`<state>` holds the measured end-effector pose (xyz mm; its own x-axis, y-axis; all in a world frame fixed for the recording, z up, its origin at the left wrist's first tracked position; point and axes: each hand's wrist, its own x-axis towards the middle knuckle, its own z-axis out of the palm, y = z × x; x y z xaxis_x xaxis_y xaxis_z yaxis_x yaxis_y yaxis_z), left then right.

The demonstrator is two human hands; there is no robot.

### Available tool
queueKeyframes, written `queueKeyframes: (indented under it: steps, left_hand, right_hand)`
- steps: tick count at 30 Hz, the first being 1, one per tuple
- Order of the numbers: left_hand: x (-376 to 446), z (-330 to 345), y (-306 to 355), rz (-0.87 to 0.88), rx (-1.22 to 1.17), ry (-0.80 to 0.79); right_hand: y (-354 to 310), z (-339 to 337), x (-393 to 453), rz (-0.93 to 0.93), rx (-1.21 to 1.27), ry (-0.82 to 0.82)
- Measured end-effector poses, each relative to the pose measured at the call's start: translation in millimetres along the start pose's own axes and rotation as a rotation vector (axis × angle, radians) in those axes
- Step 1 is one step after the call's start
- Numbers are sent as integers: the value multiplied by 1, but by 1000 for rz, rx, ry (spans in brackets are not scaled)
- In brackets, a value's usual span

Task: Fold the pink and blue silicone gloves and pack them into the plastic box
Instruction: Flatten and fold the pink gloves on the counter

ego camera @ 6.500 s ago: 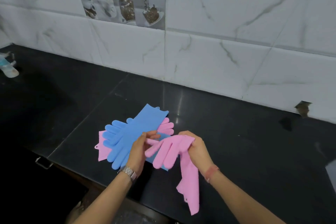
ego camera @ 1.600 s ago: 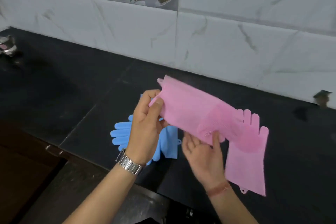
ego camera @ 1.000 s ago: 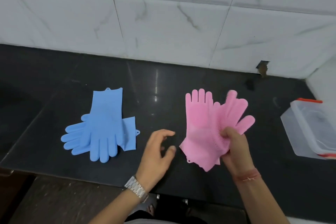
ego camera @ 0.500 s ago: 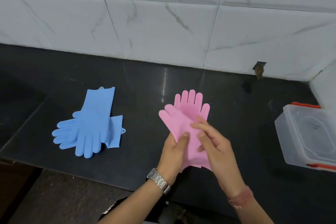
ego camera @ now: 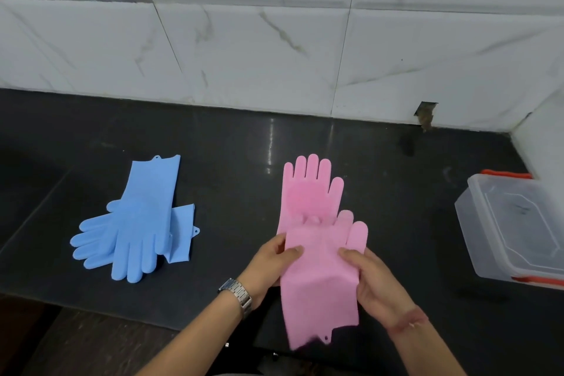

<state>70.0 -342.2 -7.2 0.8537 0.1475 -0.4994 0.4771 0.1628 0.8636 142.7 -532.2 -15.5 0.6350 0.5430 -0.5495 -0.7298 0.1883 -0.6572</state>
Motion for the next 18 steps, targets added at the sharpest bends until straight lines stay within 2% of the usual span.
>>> queueKeyframes:
  steps: [2,4,7,10,13,15,18]
  left_hand:
    - [4,-7,-6,-30,69,-7]
    - [5,-12,-6,56,128,3]
    - [8,-20,10,262,144,8]
    - [33,-26,31,351,155,76]
    - [70,-31,34,211,182,160]
    - [87,-37,26,62,345,172]
    - [95,-42,13,57,507,162]
  right_hand:
    - [3,3,8,21,-67,61]
    - [2,7,11,27,-119,81]
    - [-15,9,17,-64,-108,2]
    - [-44,17,37,-136,-72,-46]
    - [-54,26,69,-72,-171,112]
    - [-48,25,83,-14,-355,225]
    - [-38,19,88,12,-503,247]
